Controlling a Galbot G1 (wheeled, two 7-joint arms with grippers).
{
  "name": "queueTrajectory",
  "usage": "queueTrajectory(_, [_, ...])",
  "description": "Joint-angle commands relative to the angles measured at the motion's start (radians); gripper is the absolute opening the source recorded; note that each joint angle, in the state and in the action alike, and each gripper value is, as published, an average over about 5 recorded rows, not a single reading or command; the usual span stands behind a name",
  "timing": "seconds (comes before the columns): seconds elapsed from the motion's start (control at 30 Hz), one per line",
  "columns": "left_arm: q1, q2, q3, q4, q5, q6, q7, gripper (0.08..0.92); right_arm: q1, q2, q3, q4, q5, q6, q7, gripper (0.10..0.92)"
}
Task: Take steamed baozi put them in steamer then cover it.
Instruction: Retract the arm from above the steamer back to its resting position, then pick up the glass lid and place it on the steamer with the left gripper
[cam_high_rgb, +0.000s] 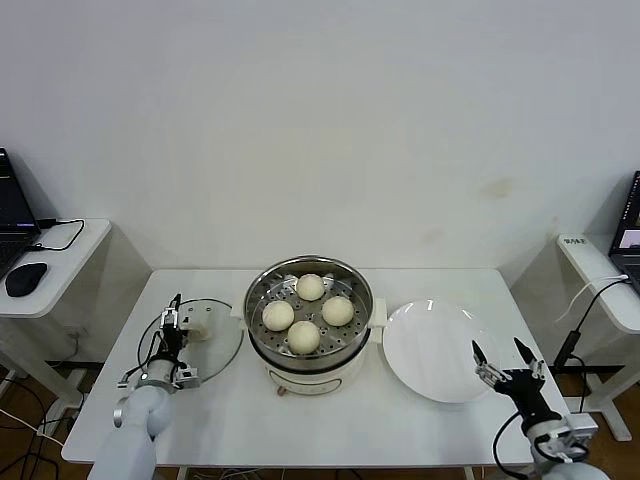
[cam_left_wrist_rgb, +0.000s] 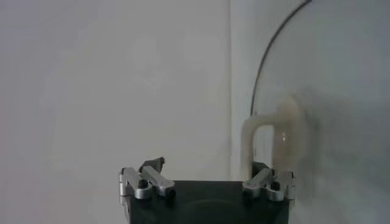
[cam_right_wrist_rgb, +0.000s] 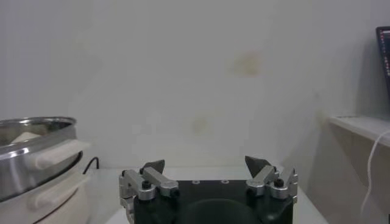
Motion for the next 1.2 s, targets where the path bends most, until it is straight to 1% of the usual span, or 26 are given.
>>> queueTrajectory(0.03, [-0.003, 0.002, 0.002, 0.034, -0.009, -0.004, -0.028, 0.797, -0.006, -0.002, 0.004, 0.002, -0.003, 0.0, -0.001, 0.823])
queueTrajectory(0.17, [0.004, 0.004, 0.003, 0.034, -0.012, -0.012, -0.028, 0.698, -0.01, -0.002, 0.005, 0.006, -0.004, 0.0, -0.001, 0.823])
queueTrajectory(0.7, [0.026, 0.005, -0.005, 0.025, -0.023, -0.027, -0.038, 0.231, -0.021, -0.002, 0.011, 0.027, -0.009, -0.005, -0.002, 0.823])
queueTrajectory(0.8, [0.043, 0.009, -0.011, 0.008, -0.024, -0.026, -0.036, 0.159, -0.024, -0.003, 0.01, 0.028, -0.008, -0.005, -0.001, 0.823])
queueTrajectory(0.93, [0.092, 0.022, -0.026, -0.076, -0.032, -0.01, -0.005, 0.134, -0.024, -0.006, 0.01, 0.036, -0.003, -0.009, -0.001, 0.823])
queueTrajectory(1.03, [0.144, 0.033, -0.048, -0.189, -0.042, 0.024, 0.037, 0.134, -0.02, -0.006, 0.009, 0.046, 0.001, -0.02, 0.002, 0.823])
queueTrajectory(1.2, [0.231, 0.04, -0.104, -0.353, -0.047, 0.111, 0.083, 0.134, -0.004, -0.001, 0.009, 0.061, -0.038, -0.094, 0.041, 0.823])
